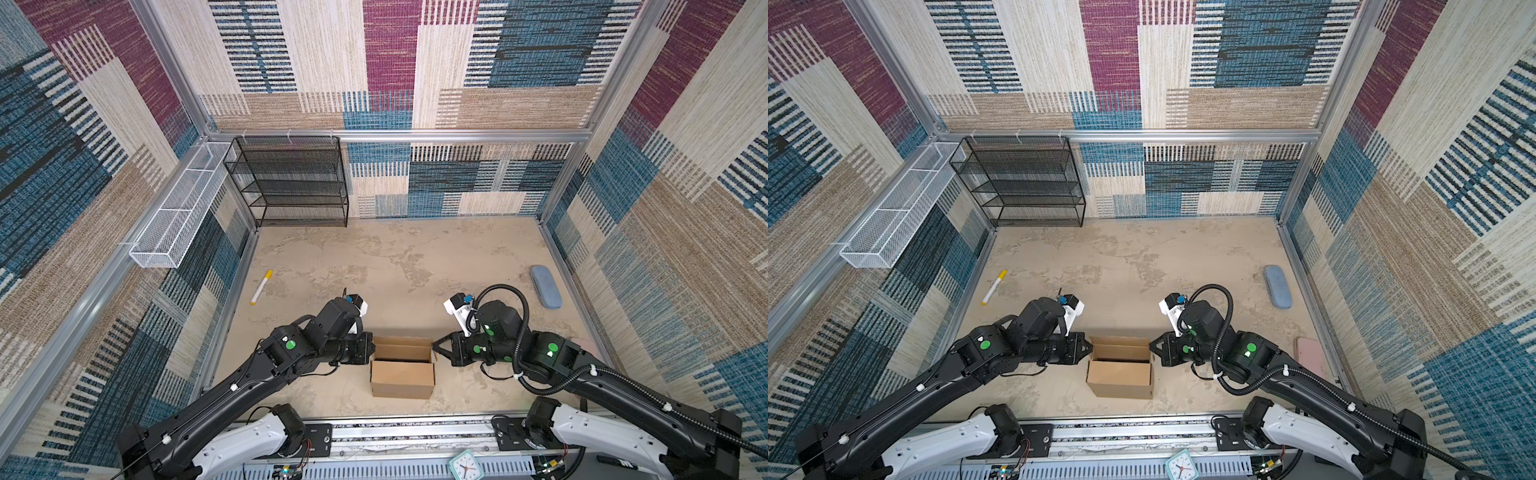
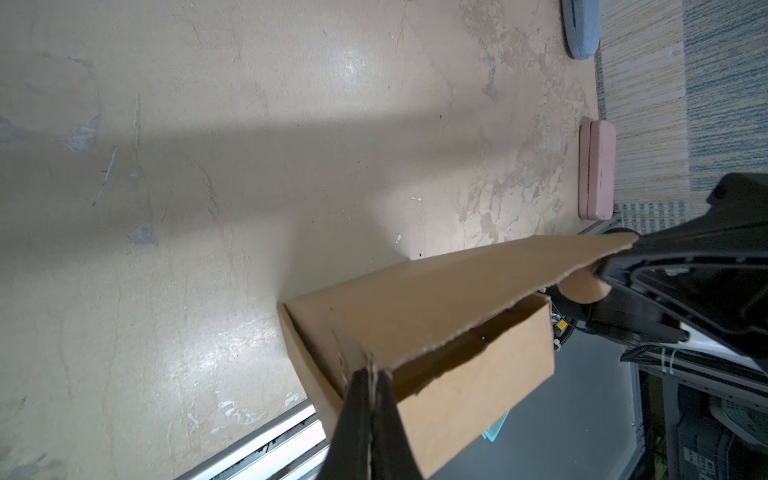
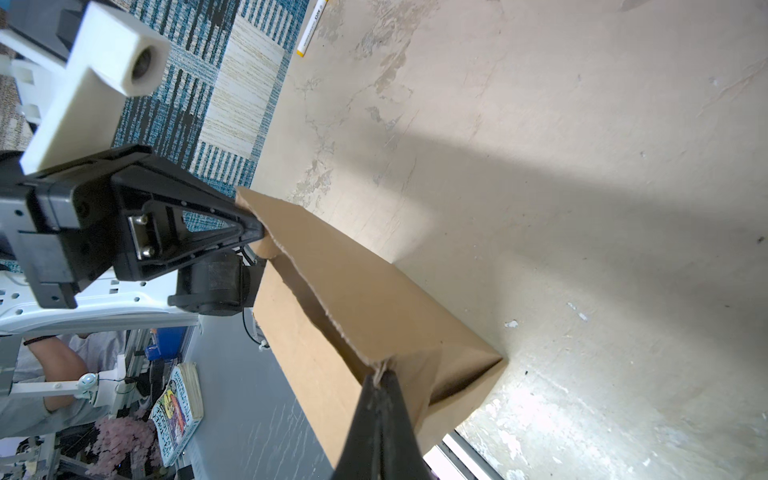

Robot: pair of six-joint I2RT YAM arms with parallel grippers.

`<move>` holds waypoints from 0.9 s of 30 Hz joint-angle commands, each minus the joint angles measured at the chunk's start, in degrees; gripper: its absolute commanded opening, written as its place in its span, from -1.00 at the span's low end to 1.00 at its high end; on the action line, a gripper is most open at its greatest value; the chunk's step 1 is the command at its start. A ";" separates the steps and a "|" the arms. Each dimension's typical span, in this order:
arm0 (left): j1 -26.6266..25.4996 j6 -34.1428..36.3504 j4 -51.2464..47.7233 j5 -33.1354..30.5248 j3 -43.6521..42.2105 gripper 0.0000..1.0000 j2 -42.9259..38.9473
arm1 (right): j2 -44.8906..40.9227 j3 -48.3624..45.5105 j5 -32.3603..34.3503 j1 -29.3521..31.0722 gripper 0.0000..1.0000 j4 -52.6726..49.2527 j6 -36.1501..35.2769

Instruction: Fold the paper box

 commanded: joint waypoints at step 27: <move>-0.58 -8.70 -7.56 -8.18 6.60 0.98 -10.14 | -1.50 -0.22 0.80 0.50 -0.53 2.02 -0.02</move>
